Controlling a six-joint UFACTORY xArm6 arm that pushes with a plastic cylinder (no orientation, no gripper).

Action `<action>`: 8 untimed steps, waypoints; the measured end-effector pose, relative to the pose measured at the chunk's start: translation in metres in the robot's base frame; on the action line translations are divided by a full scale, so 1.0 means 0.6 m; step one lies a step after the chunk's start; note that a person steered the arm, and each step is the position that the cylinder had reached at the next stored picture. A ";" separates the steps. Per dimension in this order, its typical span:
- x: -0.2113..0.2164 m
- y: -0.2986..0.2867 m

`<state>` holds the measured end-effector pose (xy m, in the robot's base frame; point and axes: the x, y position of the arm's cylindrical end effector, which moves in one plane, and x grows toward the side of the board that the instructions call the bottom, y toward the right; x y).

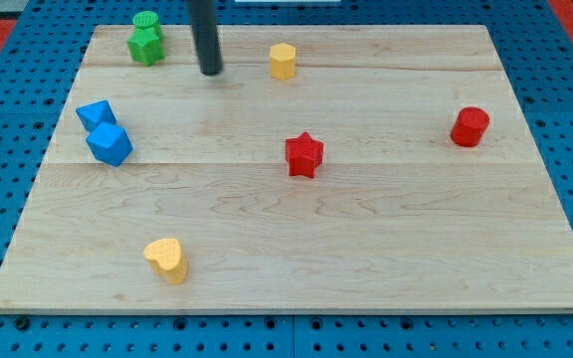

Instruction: Push red star diagonally downwards towards bottom left of the board

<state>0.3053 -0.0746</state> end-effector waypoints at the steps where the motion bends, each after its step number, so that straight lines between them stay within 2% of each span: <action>1: 0.094 0.064; 2: 0.101 0.101; 3: 0.138 0.196; 4: 0.212 0.231; 5: 0.235 0.153; 6: 0.221 0.105; 7: 0.184 0.110; 8: 0.170 0.073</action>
<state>0.4071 -0.0308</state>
